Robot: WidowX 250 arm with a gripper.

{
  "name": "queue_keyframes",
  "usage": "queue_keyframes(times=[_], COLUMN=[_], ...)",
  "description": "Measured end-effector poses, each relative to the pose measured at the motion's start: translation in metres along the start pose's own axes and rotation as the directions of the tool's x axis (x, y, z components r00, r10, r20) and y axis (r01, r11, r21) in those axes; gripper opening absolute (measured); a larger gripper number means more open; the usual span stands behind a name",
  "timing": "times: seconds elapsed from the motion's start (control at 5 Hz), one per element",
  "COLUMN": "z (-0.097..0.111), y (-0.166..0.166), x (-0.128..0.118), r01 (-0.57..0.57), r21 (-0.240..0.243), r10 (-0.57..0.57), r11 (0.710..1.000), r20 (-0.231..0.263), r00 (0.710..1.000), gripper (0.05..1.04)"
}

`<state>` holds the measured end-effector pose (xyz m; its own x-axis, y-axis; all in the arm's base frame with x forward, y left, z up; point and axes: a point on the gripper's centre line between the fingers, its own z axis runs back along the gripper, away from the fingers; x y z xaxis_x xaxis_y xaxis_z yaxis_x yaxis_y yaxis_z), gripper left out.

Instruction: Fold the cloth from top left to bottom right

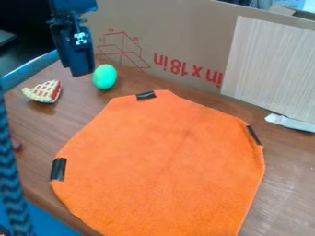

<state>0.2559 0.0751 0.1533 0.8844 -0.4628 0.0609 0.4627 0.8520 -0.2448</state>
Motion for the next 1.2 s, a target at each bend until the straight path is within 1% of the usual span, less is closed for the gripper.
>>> queue_keyframes(times=[0.2, 0.4, 0.6, 0.8, 1.0, 1.2], z=[-0.009, -0.022, -0.035, -0.048, -0.056, -0.057], y=[0.002, 0.009, 0.014, 0.016, 0.034, 0.053], x=[0.0, 0.003, 0.001, 0.006, 0.019, 0.037], r01=[-0.002, 0.089, 0.131, 0.174, 0.184, 0.163], r21=[-0.024, 0.004, 0.01, 0.066, 0.124, 0.162], r10=[0.001, -0.089, -0.132, -0.175, -0.19, -0.175], r11=[1.0, 0.996, 0.991, 0.983, 0.975, 0.973], r20=[-0.013, 0.02, 0.021, 0.023, 0.045, 0.066], r00=[1.0, 0.996, 0.991, 0.984, 0.981, 0.982], gripper=[1.0, 1.0, 1.0, 1.0, 1.0, 1.0])
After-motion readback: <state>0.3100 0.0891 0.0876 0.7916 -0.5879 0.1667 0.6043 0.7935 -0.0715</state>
